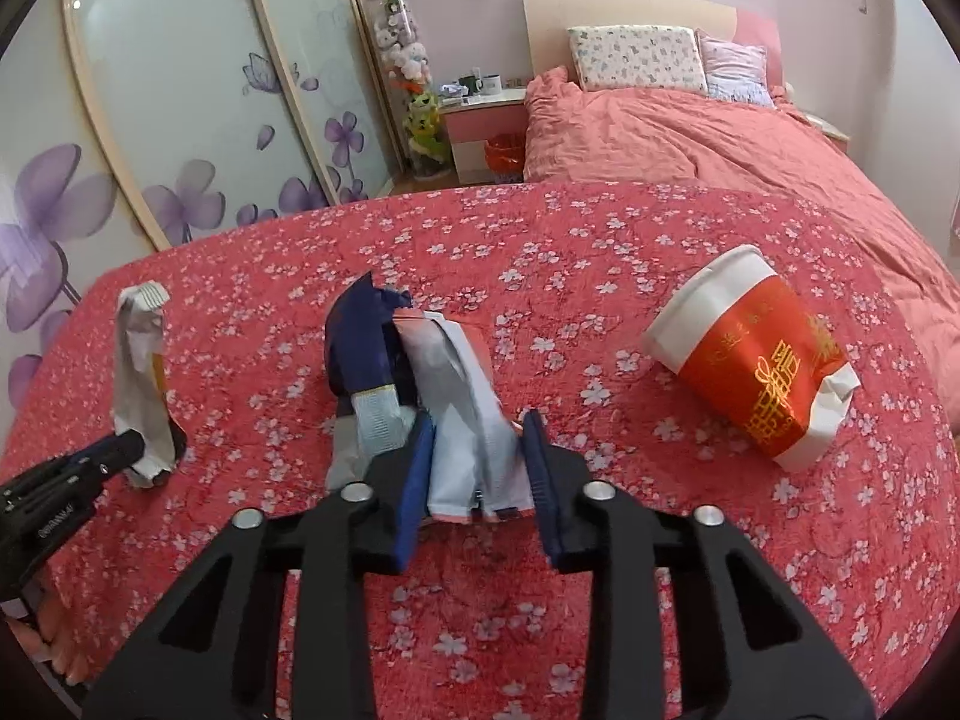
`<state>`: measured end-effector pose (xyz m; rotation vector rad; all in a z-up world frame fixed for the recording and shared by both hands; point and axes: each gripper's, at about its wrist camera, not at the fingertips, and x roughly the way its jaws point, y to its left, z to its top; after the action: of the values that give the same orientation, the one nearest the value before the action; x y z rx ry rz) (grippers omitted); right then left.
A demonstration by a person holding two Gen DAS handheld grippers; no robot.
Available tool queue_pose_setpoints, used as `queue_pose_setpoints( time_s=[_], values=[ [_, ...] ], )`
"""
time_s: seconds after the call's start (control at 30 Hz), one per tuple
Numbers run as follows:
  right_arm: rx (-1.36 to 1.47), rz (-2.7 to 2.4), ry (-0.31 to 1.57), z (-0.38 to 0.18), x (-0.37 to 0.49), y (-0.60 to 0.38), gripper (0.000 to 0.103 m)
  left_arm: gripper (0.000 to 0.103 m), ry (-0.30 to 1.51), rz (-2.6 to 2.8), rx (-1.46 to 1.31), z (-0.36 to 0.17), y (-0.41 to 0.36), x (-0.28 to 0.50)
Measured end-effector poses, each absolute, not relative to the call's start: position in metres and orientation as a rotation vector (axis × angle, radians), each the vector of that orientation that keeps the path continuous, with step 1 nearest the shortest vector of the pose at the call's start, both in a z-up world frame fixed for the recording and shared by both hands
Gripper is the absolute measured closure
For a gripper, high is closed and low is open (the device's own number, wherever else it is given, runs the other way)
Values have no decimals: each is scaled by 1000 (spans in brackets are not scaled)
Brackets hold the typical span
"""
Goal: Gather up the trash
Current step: 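Grasp the crumpled white-blue wrapper with the right tool while the left tool holds the foil, then lift both held wrappers and turn toward the orange basket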
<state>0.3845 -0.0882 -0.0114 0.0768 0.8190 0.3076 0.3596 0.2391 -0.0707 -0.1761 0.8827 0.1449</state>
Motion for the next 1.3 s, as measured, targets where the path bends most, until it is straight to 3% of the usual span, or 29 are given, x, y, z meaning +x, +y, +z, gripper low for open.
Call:
queue_pose_setpoints(
  time_s=[0.13,0.73,1.3],
  values=[
    [69,294,812,-11,379,-95,94,87,879,143,-183,-71,238,358],
    [175,182,650,28,308,-183,95,87,835,93,-159,-42,205,334],
    [288,-16,481,73,221,-292,95,87,749,-102,-74,21,91,297]
  ],
)
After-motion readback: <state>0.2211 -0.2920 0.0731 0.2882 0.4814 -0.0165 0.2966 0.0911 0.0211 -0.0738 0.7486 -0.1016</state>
